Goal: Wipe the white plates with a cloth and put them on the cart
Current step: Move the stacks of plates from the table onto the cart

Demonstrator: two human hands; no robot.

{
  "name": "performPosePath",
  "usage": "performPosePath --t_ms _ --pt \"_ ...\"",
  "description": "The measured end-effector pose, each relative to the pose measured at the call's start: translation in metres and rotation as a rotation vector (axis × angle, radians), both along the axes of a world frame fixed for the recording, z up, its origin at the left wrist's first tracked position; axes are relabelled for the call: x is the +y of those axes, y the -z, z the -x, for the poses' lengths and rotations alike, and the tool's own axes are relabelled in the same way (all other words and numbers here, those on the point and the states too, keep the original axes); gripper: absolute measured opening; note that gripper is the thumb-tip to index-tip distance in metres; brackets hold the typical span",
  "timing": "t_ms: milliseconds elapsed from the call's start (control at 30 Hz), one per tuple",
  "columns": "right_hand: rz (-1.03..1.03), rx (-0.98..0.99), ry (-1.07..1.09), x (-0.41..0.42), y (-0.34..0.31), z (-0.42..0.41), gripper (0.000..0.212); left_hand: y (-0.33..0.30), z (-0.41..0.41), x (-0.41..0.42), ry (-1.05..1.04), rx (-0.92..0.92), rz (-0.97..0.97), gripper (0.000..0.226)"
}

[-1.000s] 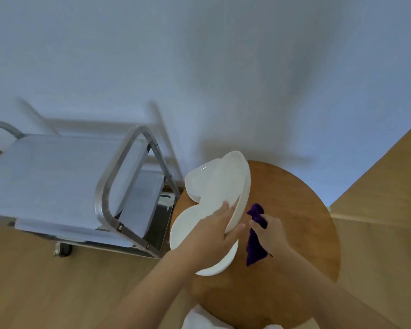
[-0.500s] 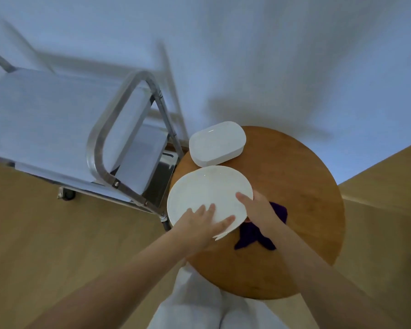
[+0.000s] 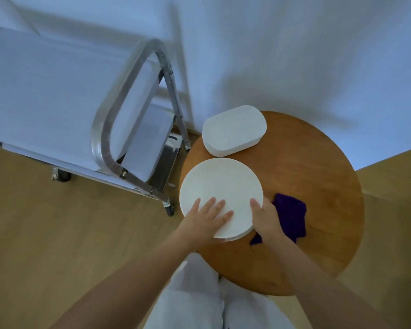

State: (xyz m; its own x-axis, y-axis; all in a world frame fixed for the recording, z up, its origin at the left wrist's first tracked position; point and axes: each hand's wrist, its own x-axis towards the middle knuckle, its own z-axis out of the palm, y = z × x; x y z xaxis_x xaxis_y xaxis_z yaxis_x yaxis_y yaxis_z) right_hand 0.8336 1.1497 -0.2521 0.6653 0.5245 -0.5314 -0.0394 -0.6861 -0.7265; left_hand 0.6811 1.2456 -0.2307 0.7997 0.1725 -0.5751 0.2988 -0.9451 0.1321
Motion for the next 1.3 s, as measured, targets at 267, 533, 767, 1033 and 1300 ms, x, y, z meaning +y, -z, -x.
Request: performPosePath --t_ms 267,533,767,1033,1300 --pt "0.240 -0.227 -0.144 -0.007 0.011 0.000 0.055 0.027 0.005 0.001 0.021 -0.045 0.038 0.077" --pt "0.581 -0.345 -0.275 -0.008 0.026 0.000 0.060 0.039 0.009 0.007 0.040 -0.029 0.080 0.082" --pt "0.377 -0.258 -0.155 -0.013 0.035 -0.001 0.044 0.035 0.010 0.019 -0.165 -0.267 0.190 0.079" --pt "-0.020 0.331 0.215 0.000 0.029 -0.015 0.031 0.048 -0.003 0.077 -1.646 -0.421 0.837 0.077" --pt "0.006 0.738 0.707 0.014 0.043 -0.011 0.030 0.063 0.001 0.075 -1.646 -0.452 1.503 0.029"
